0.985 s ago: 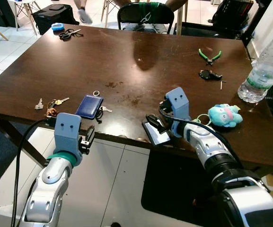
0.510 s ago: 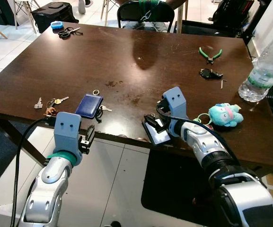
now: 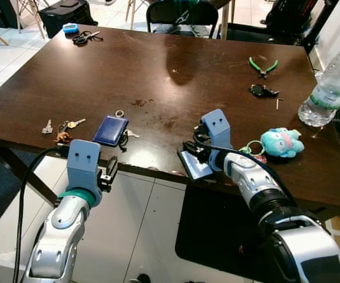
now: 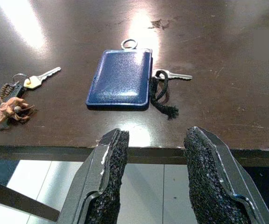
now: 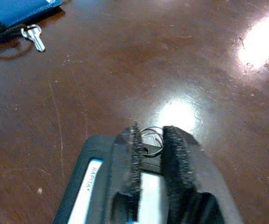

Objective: Hang keys on a hook

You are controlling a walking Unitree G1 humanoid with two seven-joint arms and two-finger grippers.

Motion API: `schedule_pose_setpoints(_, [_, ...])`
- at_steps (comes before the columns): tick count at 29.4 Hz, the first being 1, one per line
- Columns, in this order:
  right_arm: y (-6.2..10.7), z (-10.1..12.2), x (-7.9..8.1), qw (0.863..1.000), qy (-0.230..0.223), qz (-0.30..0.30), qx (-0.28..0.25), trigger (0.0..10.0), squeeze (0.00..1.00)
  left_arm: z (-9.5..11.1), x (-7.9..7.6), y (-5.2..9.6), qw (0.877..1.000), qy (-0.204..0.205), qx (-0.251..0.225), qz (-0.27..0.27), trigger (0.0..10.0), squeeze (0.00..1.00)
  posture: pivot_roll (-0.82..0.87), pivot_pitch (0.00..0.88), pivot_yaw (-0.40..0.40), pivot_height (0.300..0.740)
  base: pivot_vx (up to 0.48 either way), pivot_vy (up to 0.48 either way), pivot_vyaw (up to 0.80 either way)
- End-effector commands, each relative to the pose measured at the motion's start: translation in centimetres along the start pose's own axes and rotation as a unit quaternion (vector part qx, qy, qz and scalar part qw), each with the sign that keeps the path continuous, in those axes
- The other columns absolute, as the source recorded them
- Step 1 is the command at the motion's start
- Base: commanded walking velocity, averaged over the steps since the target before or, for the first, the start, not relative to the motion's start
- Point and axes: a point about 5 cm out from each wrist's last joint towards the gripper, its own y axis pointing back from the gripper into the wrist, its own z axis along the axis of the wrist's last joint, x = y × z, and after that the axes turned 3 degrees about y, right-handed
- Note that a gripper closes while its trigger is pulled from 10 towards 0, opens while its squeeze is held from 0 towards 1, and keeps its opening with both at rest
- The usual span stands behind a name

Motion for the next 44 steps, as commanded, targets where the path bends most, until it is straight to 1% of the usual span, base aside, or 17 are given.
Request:
schedule_pose_setpoints(1, [0.1,-0.6,0.1,1.000,-0.001,0.003,0.009,0.0,0.00,-0.5,0.2,0.3,1.000,0.002,0.013,0.005,10.0,0.00,0.01,0.150,0.100,0.740,0.000,0.000,0.00])
schedule_pose_setpoints(3, [0.1,-0.8,0.1,1.000,0.001,0.003,0.012,0.0,0.00,-0.6,0.2,0.3,1.000,0.002,0.013,0.004,10.0,0.00,0.01,0.149,0.100,0.740,0.000,0.000,0.00])
schedule_pose_setpoints(4, [0.2,-1.0,0.1,1.000,0.003,0.003,0.016,10.0,0.00,-0.6,0.2,0.4,1.000,0.002,0.014,0.004,10.0,0.00,0.01,0.146,0.100,0.740,0.000,0.000,0.00])
schedule_pose_setpoints(9, [0.3,-1.2,0.0,1.000,0.016,-0.003,0.017,10.0,0.00,-0.6,0.2,0.4,1.000,0.001,0.016,0.003,10.0,0.00,0.01,0.143,0.101,0.740,0.000,0.000,0.00])
schedule_pose_setpoints(10, [0.3,-1.1,-0.1,1.000,0.016,-0.004,0.013,10.0,0.23,-0.6,0.2,0.4,1.000,0.001,0.016,0.003,10.0,0.00,0.01,0.141,0.102,0.740,0.000,0.000,0.00])
schedule_pose_setpoints(12, [0.3,-1.1,-0.1,1.000,0.016,-0.004,0.013,10.0,0.23,-0.6,0.2,0.4,1.000,0.001,0.016,0.003,10.0,0.00,0.01,0.141,0.102,0.740,0.000,0.000,0.00])
schedule_pose_setpoints(13, [0.3,-1.0,-0.2,1.000,0.015,-0.007,0.009,10.0,0.93,-0.7,0.2,0.4,1.000,0.001,0.016,0.003,10.0,0.00,0.01,0.141,0.102,0.740,0.000,0.000,0.00])
schedule_pose_setpoints(15, [0.3,-0.9,-0.2,1.000,0.017,-0.009,0.004,10.0,1.00,-0.7,0.2,0.4,1.000,0.001,0.016,0.003,10.0,0.00,0.01,0.136,0.102,0.740,0.000,0.000,0.00])
schedule_pose_setpoints(17, [0.3,-0.7,-0.3,1.000,0.016,-0.011,-0.002,10.0,0.82,-0.7,0.2,0.4,1.000,0.001,0.017,0.002,10.0,0.00,0.01,0.136,0.102,0.740,0.000,0.000,0.00])
schedule_pose_setpoints(18, [0.3,-0.5,-0.3,1.000,0.016,-0.011,-0.006,10.0,1.00,-0.7,0.2,0.4,1.000,0.000,0.017,0.002,10.0,0.00,0.01,0.136,0.102,0.740,0.000,0.000,0.00])
schedule_pose_setpoints(23, [0.3,-0.4,-0.3,1.000,0.017,-0.012,-0.010,10.0,1.00,-0.7,0.2,0.4,1.000,0.000,0.017,0.002,10.0,0.00,0.01,0.133,0.101,0.740,0.000,0.000,0.00])
schedule_pose_setpoints(24, [0.2,-0.4,-0.2,1.000,0.019,-0.012,-0.010,10.0,0.35,-0.8,0.2,0.4,1.000,0.000,0.017,0.003,10.0,0.00,0.01,0.133,0.100,0.740,0.000,0.000,0.00])
schedule_pose_setpoints(26, [0.2,-0.4,-0.2,1.000,0.019,-0.012,-0.010,10.0,0.35,-0.8,0.2,0.4,1.000,0.000,0.017,0.003,10.0,0.00,0.01,0.133,0.100,0.740,0.000,0.000,0.00])
schedule_pose_setpoints(27, [0.2,-0.4,-0.2,1.000,0.020,-0.012,-0.009,10.0,0.00,-0.8,0.2,0.4,1.000,0.000,0.017,0.003,10.0,0.00,0.01,0.135,0.100,0.740,0.000,0.000,0.00])
schedule_pose_setpoints(37, [0.2,-1.1,0.3,0.999,0.032,-0.007,0.000,10.0,0.00,-0.7,0.2,0.3,1.000,0.001,0.017,0.003,10.0,0.00,0.02,0.141,0.103,0.740,0.000,0.000,0.00])
schedule_pose_setpoints(38, [0.2,-1.2,0.4,0.999,0.033,-0.007,0.002,3.6,0.00,-0.7,0.2,0.3,1.000,0.001,0.017,0.003,10.0,0.00,0.02,0.141,0.103,0.740,0.000,0.000,0.00])
schedule_pose_setpoints(44, [0.2,-1.8,0.6,0.999,0.042,-0.007,0.014,0.4,0.00,-0.6,0.2,0.4,1.000,0.001,0.017,0.003,10.0,0.00,0.02,0.147,0.103,0.740,0.000,0.000,0.00])
